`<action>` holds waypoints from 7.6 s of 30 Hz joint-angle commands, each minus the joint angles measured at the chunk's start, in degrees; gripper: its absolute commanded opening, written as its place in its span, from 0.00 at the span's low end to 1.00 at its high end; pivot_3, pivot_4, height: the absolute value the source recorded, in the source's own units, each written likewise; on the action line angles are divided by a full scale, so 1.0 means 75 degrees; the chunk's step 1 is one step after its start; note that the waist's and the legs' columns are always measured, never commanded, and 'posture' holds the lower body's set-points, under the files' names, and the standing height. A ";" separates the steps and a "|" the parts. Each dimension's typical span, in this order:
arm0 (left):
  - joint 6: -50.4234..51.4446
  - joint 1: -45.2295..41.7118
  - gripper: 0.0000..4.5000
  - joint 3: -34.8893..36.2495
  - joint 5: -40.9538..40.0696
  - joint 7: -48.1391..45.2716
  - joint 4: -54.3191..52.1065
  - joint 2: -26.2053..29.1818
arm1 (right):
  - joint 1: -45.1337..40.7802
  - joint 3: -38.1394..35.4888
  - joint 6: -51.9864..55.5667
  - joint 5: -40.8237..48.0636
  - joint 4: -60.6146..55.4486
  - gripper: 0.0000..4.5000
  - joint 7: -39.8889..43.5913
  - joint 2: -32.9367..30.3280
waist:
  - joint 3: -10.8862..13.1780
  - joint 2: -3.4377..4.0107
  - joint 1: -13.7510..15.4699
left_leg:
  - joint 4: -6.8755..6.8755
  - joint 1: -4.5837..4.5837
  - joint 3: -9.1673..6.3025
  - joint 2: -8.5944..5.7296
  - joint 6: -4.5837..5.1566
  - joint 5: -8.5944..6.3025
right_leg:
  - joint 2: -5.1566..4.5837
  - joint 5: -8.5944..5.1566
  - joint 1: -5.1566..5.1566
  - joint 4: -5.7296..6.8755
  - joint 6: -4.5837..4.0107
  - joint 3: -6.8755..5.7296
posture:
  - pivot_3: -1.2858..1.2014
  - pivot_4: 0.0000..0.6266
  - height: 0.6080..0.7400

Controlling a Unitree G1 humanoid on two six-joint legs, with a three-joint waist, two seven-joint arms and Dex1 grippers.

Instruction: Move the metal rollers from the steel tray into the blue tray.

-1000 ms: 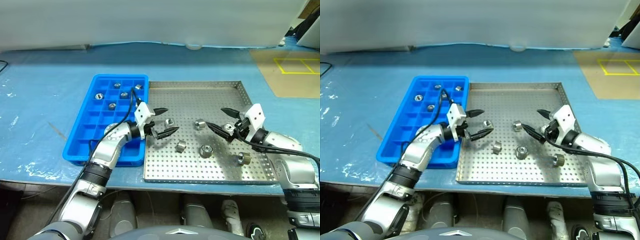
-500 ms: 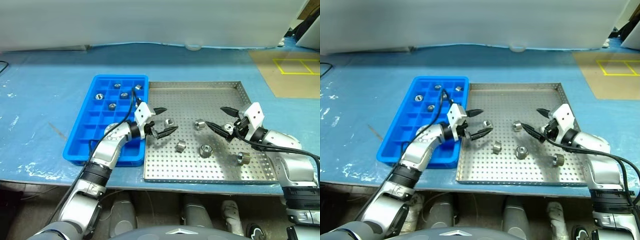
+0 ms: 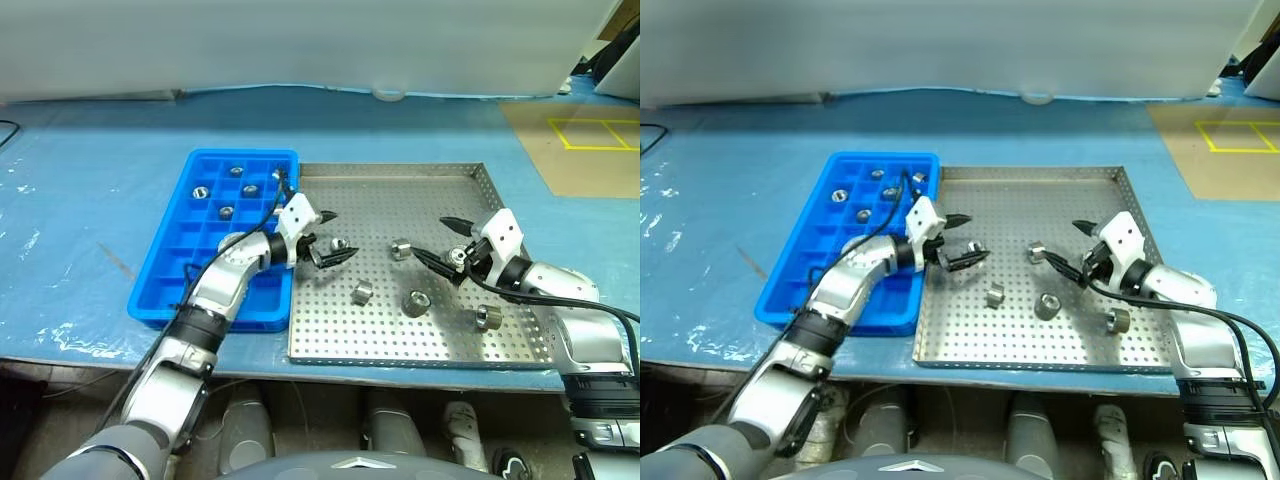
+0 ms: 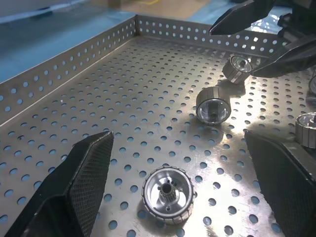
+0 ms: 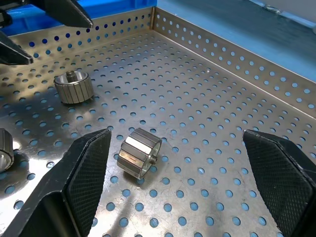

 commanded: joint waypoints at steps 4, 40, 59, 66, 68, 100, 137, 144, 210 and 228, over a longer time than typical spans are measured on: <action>0.0481 -0.0847 0.99 -0.0336 0.0331 -0.0239 0.0594 -0.0009 | 0.0101 -0.0060 -0.0232 -0.0074 -0.0113 1.00 -0.0099 0.0006 | 0.0000 0.0000 -0.0021 | -0.0002 0.0000 0.0000 0.0001 0.0002 -0.0001 | 0.0001 0.0000 -0.0001 -0.0002 -0.0001 -0.0002 | 0.46 0.24 1.00; 0.1316 -0.0254 0.19 0.2452 -0.0236 0.3732 -0.2229 -0.0710 | -0.1513 0.1138 -0.1127 -0.0740 0.1737 1.00 0.0409 0.0576 | 0.0011 -0.0022 0.0168 | -0.0008 -0.0020 -0.0005 0.0006 0.0012 -0.0007 | -0.0001 0.0000 0.0004 -0.0032 -0.0006 -0.0029 | 0.56 0.24 1.00; 0.1961 0.1854 0.19 0.3298 0.1274 0.7166 -0.3949 -0.0298 | -0.3581 0.1816 -0.2447 -0.1117 0.4618 1.00 0.1399 0.1517 | 0.0028 -0.0050 0.0932 | 0.0011 -0.0071 -0.0060 0.0013 0.0005 -0.0004 | -0.0003 -0.0002 0.0003 -0.0027 -0.0008 -0.0082 | 0.64 0.24 1.00; 0.2292 0.1949 0.26 0.3270 0.0955 0.6959 -0.3749 -0.0332 | -0.3331 0.1714 -0.2412 -0.1083 0.4396 1.00 0.1325 0.1394 | 0.0028 -0.0051 0.0977 | 0.0025 -0.0085 -0.0080 0.0013 0.0001 -0.0001 | -0.0002 -0.0001 -0.0003 -0.0010 -0.0007 -0.0091 | 0.63 0.24 1.00; 0.2322 0.1958 0.40 0.3238 0.0891 0.6911 -0.3742 -0.0346 | -0.3268 0.1702 -0.2384 -0.1068 0.4319 1.00 0.1289 0.1376 | 0.0028 -0.0051 0.0974 | 0.0026 -0.0085 -0.0081 0.0013 -0.0001 -0.0001 | -0.0002 -0.0001 -0.0003 -0.0009 -0.0007 -0.0091 | 0.62 0.24 1.00; 0.0594 -0.0270 0.76 -0.0432 -0.0713 -0.0748 -0.0401 -0.0023 | -0.1043 -0.0812 0.0971 0.0961 -0.0299 1.00 -0.0350 0.0322 | 0.0027 -0.0048 0.0314 | -0.0013 -0.0015 -0.0023 0.0003 -0.0012 0.0006 | 0.0000 -0.0001 0.0000 -0.0008 -0.0003 -0.0029 | 0.46 0.24 1.00; 0.0896 0.0574 0.38 0.1036 0.0080 0.1599 -0.1641 -0.0653 | -0.1005 -0.0295 0.0749 0.0819 -0.0177 1.00 -0.0515 0.0400 | 0.0018 -0.0033 -0.0068 | -0.0022 0.0006 0.0000 0.0004 -0.0003 0.0000 | 0.0000 -0.0002 0.0008 -0.0024 -0.0003 -0.0014 | 0.48 0.24 1.00; 0.1198 0.1833 0.38 0.2039 0.0056 0.3743 -0.3714 -0.0795 | -0.2125 0.0391 0.0244 0.0551 0.1100 1.00 0.0095 0.0693 | 0.0023 -0.0042 -0.0001 | -0.0021 -0.0005 -0.0005 0.0008 -0.0003 0.0001 | 0.0000 -0.0002 0.0005 -0.0025 -0.0002 -0.0026 | 0.54 0.24 1.00; 0.1447 0.0327 0.89 0.0458 -0.1125 -0.0385 -0.2632 0.1850 | -0.2512 0.0791 0.0291 0.0048 0.2019 1.00 0.1397 0.1084 | 0.0028 -0.0051 0.0813 | -0.0009 -0.0003 -0.0038 0.0007 -0.0033 0.0019 | 0.0005 0.0001 0.0006 0.0025 -0.0007 -0.0033 | 0.55 0.24 1.00; -0.1935 -0.4879 0.89 -0.2197 0.1990 -0.5137 0.5572 0.0636 | -0.0688 0.0018 0.0865 0.0273 0.0069 1.00 0.0075 0.0727 | 0.0027 -0.0049 0.0323 | -0.0012 0.0010 -0.0019 0.0001 -0.0028 0.0019 | 0.0002 0.0002 0.0007 0.0017 -0.0009 -0.0018 | 0.45 0.24 1.00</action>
